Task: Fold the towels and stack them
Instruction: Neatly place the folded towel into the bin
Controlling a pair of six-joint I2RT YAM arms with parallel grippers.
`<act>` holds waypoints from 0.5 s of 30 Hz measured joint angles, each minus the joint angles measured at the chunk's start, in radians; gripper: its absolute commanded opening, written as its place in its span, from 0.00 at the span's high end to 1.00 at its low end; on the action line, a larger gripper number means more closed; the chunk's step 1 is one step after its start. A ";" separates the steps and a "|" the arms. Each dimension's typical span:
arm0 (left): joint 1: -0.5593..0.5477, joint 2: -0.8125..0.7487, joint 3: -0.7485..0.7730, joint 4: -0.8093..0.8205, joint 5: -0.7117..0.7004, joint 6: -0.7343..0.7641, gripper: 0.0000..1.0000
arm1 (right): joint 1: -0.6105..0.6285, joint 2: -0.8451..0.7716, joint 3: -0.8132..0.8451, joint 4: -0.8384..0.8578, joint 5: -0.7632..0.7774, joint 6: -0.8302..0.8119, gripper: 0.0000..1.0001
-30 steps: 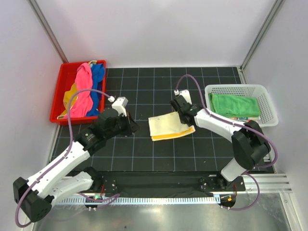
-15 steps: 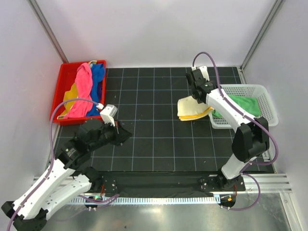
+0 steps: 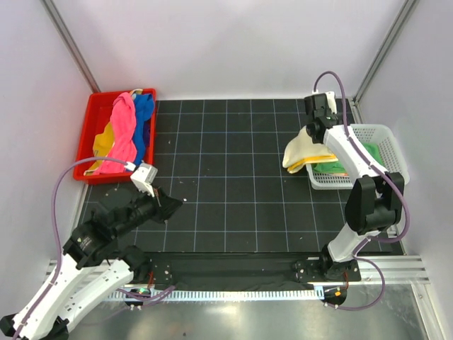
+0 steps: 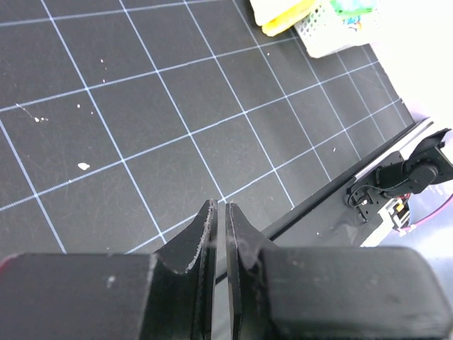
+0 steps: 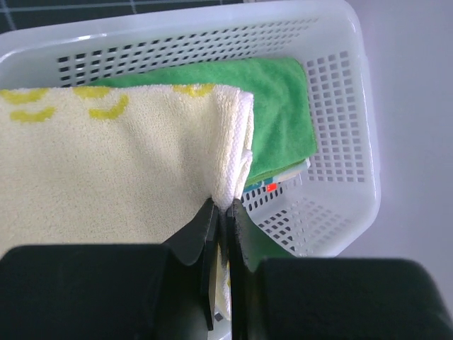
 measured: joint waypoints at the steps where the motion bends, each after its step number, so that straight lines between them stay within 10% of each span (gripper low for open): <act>1: 0.000 -0.007 0.000 0.000 -0.002 0.000 0.86 | -0.013 0.000 -0.008 0.013 -0.002 -0.008 0.99; 15: -0.004 -0.064 0.000 0.000 -0.012 0.003 0.85 | -0.076 0.000 -0.174 0.278 0.032 -0.160 0.99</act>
